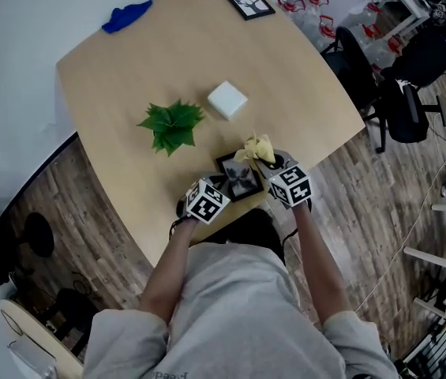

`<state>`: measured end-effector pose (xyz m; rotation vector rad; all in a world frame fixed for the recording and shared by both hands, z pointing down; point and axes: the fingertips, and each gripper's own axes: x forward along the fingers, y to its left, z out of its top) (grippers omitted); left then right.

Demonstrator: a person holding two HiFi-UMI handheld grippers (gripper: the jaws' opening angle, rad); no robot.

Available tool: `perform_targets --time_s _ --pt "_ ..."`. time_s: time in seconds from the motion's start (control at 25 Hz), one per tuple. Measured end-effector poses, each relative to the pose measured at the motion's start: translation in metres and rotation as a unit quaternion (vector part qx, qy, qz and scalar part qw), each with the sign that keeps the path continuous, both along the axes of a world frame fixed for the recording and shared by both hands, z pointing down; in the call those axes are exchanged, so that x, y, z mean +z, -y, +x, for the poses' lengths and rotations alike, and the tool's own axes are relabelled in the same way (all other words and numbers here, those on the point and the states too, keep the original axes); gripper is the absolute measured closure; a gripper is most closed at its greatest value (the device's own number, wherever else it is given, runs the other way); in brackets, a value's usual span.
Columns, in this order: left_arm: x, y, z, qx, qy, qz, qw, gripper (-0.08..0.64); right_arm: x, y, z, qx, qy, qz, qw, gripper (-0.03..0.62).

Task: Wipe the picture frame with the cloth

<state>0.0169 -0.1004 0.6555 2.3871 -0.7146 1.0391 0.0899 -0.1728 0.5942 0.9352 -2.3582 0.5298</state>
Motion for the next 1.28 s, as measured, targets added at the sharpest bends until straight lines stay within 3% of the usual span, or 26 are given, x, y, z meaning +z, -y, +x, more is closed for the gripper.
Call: perform_targets --time_s 0.2,0.6,0.92,1.28 --pt "0.013 -0.004 0.004 0.022 0.012 -0.007 0.9997 0.508 0.014 0.008 -0.009 -0.025 -0.029 -0.016 0.999 0.537" --pt "0.015 -0.003 0.004 0.027 0.008 -0.039 0.9988 0.508 0.036 0.029 -0.03 -0.043 -0.063 -0.032 0.997 0.538" --pt "0.018 -0.004 0.003 0.033 0.007 -0.01 0.9994 0.508 0.075 0.017 -0.033 -0.076 -0.14 -0.059 0.985 0.537" --pt "0.019 -0.006 0.002 0.042 0.023 -0.001 0.9988 0.508 0.076 0.007 -0.032 -0.077 -0.136 -0.069 0.985 0.537"
